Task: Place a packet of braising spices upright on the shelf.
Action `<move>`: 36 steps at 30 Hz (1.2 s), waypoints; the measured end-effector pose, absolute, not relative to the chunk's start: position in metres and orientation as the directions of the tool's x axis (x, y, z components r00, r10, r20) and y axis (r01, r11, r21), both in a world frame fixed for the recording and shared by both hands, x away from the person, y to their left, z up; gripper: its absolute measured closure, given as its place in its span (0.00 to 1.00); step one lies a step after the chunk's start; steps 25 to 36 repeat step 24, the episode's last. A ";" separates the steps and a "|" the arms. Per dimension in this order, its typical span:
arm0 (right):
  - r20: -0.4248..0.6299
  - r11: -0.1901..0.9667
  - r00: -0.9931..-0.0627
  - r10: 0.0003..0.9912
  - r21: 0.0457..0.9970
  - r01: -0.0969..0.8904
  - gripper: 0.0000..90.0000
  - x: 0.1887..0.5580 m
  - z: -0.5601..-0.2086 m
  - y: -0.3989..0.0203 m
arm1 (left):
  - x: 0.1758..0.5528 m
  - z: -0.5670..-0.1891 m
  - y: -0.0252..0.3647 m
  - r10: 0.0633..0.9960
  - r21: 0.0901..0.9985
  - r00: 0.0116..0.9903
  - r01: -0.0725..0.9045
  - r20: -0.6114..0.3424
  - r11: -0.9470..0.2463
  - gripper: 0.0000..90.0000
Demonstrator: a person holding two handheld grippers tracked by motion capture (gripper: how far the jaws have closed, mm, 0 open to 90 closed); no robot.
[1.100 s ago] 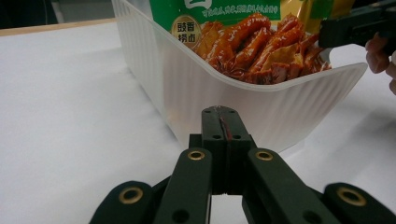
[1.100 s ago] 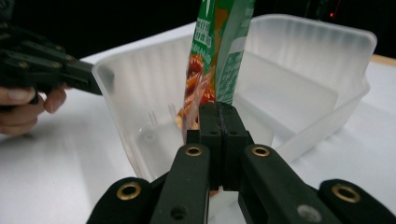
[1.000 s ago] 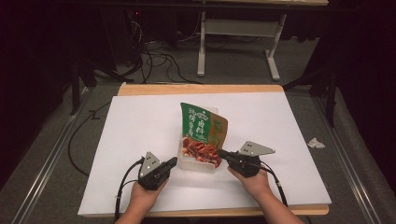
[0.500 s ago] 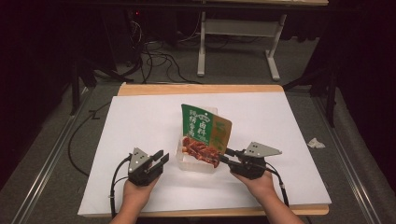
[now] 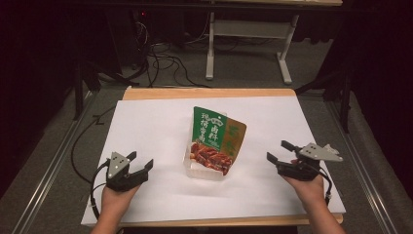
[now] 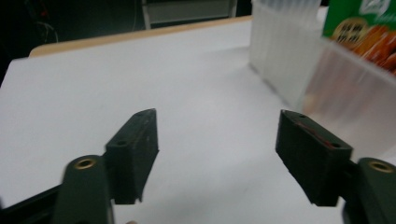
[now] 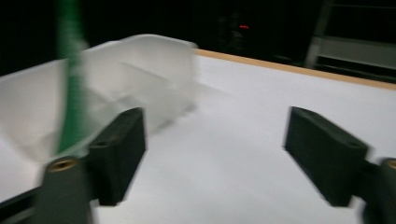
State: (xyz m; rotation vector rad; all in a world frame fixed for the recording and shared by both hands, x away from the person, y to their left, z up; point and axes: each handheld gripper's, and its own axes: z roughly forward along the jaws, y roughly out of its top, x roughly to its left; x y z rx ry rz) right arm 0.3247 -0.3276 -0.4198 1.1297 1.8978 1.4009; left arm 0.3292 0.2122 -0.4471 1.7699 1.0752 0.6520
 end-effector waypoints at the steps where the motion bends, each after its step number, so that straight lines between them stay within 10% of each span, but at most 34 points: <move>1: 0.061 0.114 -0.493 0.868 0.941 0.319 0.18 0.325 -0.421 -0.333 | 0.326 -0.453 0.218 0.880 0.900 0.475 0.391 -0.021 -0.190 0.29; 36: 0.069 0.089 -0.434 0.898 0.938 0.334 0.17 0.328 -0.430 -0.340 | 0.327 -0.462 0.230 0.873 0.874 0.485 0.447 -0.057 -0.191 0.17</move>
